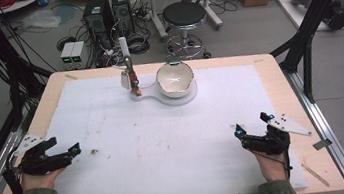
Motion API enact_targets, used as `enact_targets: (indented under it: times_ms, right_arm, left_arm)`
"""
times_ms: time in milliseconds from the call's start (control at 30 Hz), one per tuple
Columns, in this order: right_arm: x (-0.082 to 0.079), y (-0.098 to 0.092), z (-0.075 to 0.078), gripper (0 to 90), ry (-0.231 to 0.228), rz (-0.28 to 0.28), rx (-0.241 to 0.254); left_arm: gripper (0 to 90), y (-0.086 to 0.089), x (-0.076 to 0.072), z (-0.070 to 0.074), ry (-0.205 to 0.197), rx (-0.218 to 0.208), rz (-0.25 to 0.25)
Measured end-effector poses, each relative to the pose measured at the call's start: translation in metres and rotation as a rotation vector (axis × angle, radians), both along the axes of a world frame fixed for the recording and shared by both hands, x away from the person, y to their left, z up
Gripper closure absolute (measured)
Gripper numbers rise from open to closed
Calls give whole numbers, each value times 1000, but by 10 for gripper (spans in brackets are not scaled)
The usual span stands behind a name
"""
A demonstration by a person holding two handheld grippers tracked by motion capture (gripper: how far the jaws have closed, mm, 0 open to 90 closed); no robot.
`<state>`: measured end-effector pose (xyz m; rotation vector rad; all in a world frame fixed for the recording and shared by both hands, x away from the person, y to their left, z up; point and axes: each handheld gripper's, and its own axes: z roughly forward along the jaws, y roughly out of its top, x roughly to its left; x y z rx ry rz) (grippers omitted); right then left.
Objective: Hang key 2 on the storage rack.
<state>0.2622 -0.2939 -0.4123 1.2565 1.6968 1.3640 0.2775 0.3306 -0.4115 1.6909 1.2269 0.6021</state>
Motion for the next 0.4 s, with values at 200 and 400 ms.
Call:
enact_targets:
  times_ms: [200,400]
  right_arm:
    - [0,1,0,4,-1,-2,4]
    - [0,3,0,4,3,2,-11]
  left_arm:
    - [60,4,-7,4,-35,-17,23]
    - [61,8,-10,4,-48,-21,35]
